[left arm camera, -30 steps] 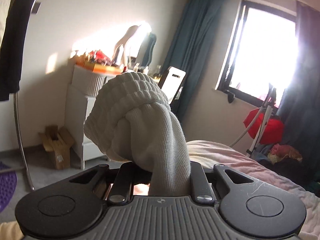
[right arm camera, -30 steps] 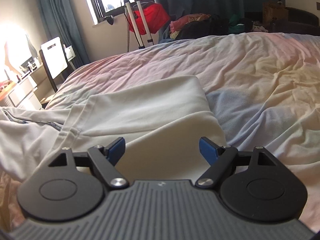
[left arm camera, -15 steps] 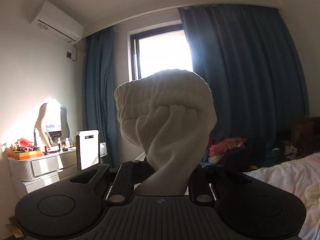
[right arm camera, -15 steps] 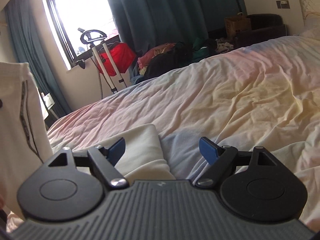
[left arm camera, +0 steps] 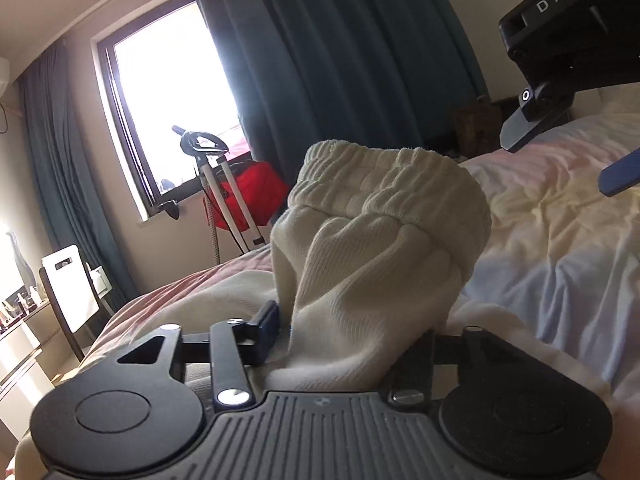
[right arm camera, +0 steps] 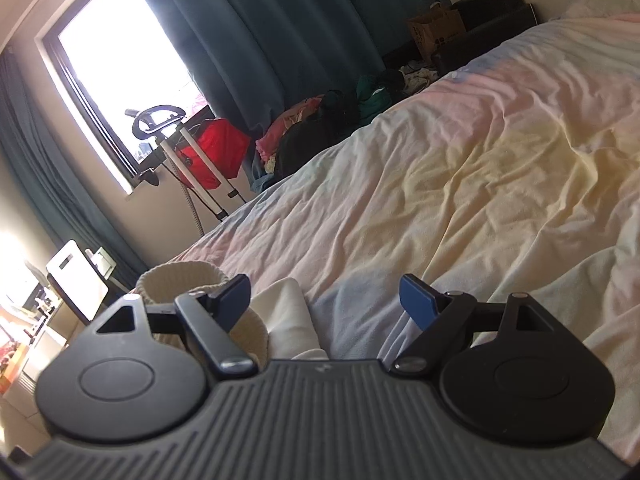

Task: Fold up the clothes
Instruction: 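Fold the waistband over the pants with the left gripper and open it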

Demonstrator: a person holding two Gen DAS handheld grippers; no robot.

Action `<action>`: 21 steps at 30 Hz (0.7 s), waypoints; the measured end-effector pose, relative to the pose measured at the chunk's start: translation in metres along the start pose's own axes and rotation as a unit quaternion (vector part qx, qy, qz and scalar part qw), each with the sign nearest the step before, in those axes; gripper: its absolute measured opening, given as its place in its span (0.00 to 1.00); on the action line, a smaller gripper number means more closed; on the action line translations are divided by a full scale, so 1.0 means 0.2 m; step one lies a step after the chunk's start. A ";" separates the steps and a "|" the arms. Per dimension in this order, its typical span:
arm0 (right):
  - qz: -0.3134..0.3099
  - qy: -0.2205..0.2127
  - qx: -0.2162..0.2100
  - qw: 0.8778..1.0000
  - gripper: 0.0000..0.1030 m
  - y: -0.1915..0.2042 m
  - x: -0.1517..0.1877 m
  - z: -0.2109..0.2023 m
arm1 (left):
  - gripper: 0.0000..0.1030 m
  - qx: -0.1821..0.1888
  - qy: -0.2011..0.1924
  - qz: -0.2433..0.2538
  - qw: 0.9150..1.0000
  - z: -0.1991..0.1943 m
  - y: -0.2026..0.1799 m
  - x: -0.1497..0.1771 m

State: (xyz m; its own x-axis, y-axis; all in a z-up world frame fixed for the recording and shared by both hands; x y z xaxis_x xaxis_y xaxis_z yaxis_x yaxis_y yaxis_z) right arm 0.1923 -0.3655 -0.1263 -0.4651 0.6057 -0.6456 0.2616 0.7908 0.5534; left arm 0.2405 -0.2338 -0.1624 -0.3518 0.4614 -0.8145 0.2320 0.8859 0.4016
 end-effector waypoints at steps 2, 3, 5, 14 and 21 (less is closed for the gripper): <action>0.011 0.008 -0.009 1.000 0.81 0.00 0.01 0.03 | 0.77 -0.009 0.021 0.007 1.000 0.04 0.04 0.04; 0.017 0.012 -0.013 1.000 0.81 0.00 0.01 0.04 | 0.92 -0.004 0.036 0.006 0.999 0.06 0.09 0.07; 0.024 0.019 -0.020 0.999 0.81 0.00 0.02 0.06 | 0.99 0.030 0.050 -0.006 0.998 0.04 0.18 0.11; 0.009 0.020 -0.025 0.999 0.82 0.03 0.07 0.03 | 1.00 0.090 0.072 0.008 0.993 -0.14 0.49 0.24; -0.003 0.021 -0.032 0.999 0.82 0.06 0.12 -0.01 | 1.00 0.119 0.068 -0.098 0.986 -0.28 0.71 0.27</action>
State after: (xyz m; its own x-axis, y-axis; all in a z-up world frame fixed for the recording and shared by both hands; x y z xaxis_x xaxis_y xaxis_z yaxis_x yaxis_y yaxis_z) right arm 0.1825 -0.3415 -0.1346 -0.5023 0.5962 -0.6263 0.2060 0.7860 0.5830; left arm 0.2042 -0.0814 -0.1264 -0.5256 0.2990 -0.7965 0.3488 0.9296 0.1188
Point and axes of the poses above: each gripper's, at about its wrist camera, not at the fingertips, and z roughly the way its jaws point, y to its left, x to its underside, the point moved 9 cm from there along z, roughly the way its jaws point, and after that the axes turned 9 degrees about y, right-handed, at the moved point
